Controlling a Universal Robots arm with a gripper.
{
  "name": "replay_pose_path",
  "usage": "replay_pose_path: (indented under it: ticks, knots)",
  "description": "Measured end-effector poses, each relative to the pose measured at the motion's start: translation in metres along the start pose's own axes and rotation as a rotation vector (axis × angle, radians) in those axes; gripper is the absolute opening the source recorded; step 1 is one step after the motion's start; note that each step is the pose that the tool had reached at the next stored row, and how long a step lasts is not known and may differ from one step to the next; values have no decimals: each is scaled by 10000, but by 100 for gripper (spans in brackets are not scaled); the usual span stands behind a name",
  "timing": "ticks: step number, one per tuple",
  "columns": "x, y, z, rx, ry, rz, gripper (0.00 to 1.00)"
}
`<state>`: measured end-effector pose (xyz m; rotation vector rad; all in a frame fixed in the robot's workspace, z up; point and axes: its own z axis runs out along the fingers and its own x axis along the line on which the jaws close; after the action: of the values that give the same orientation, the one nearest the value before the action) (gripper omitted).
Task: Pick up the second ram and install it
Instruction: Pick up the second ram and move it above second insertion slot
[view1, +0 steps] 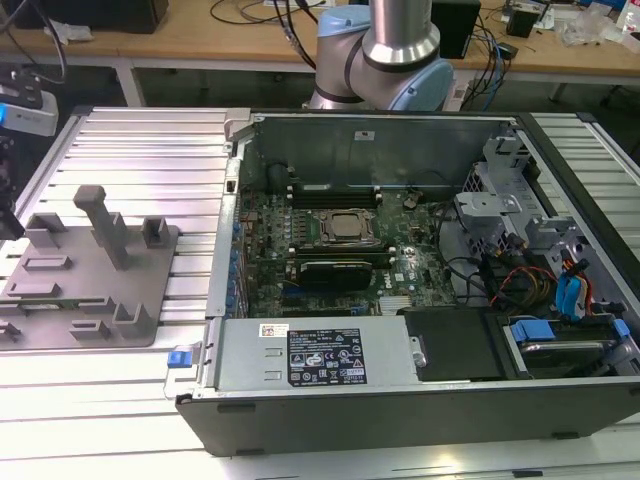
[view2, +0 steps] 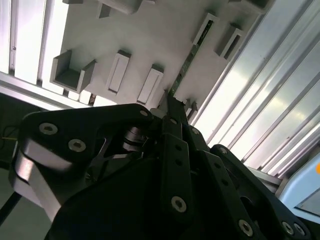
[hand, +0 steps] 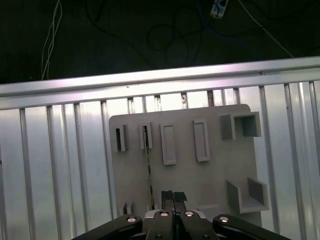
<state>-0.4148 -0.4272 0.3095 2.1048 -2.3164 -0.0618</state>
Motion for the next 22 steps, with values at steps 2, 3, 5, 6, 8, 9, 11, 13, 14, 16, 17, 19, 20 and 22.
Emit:
replay_pose_path:
  ticks: [2,3,5,6,8,9,11,13,14,16,17,19,20,22]
  knots:
    - [11,-2,44,1,-1,1,8]
    - [12,-3,54,0,-1,1,8]
    - [15,-4,97,1,-1,1,8]
    - [16,-6,124,1,-1,1,8]
    - [18,-7,159,1,0,0,8]
    - [18,-8,179,0,0,1,8]
    - [20,-9,208,0,0,1,8]
    - [23,-10,223,0,0,0,8]
    - [26,-11,237,1,0,1,8]
    - [35,-13,274,1,-1,1,8]
    - [39,-14,290,0,0,1,8]
    - [44,-15,315,1,0,1,8]
    - [48,-16,350,0,0,1,8]
    - [57,-19,407,0,0,1,8]
